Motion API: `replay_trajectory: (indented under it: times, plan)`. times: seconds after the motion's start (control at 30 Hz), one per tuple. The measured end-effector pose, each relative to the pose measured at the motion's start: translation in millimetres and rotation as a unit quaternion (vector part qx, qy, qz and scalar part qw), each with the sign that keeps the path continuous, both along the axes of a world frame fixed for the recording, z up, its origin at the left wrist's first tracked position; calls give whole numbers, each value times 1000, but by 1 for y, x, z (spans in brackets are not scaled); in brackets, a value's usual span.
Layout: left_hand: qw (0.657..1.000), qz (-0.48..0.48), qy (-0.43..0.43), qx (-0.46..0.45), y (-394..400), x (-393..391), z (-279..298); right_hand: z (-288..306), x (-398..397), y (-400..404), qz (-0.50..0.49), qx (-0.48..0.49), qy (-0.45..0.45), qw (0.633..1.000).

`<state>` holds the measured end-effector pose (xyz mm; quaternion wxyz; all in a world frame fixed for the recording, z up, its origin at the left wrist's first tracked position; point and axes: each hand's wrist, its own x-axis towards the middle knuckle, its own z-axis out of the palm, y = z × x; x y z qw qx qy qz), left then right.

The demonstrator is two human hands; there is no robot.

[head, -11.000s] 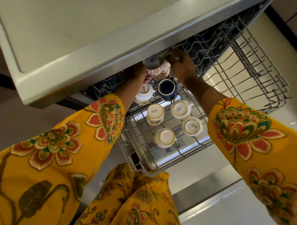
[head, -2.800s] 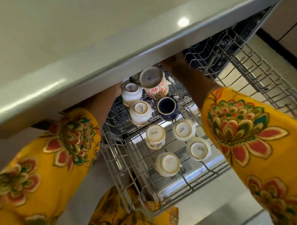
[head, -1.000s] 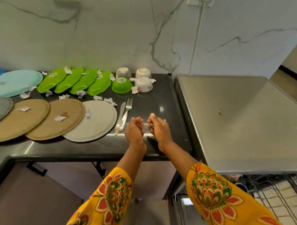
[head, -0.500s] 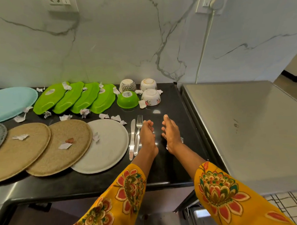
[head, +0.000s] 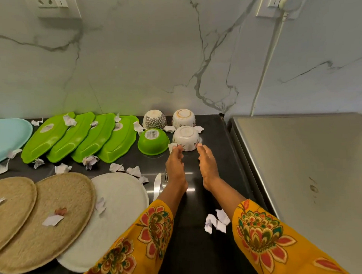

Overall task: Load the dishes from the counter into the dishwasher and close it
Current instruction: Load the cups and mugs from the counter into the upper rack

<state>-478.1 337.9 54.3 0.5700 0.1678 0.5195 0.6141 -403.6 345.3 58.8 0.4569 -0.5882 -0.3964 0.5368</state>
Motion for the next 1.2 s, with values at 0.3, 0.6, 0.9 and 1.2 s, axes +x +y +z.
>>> replay_trajectory:
  times: [0.3,0.6,0.9,1.2]
  plan:
    - [991,128,7,42,60,3,2,-5,-13,64,-15,64,-55,996]
    - [987,118,108,-17,87,7,2,-11,-20,96,5,59,-185,981]
    - [987,102,120,-28,60,15,13,0,-10,73,-24,67,-147,987]
    - [989,81,119,-22,-6,22,38,14,6,1,-42,97,-126,986]
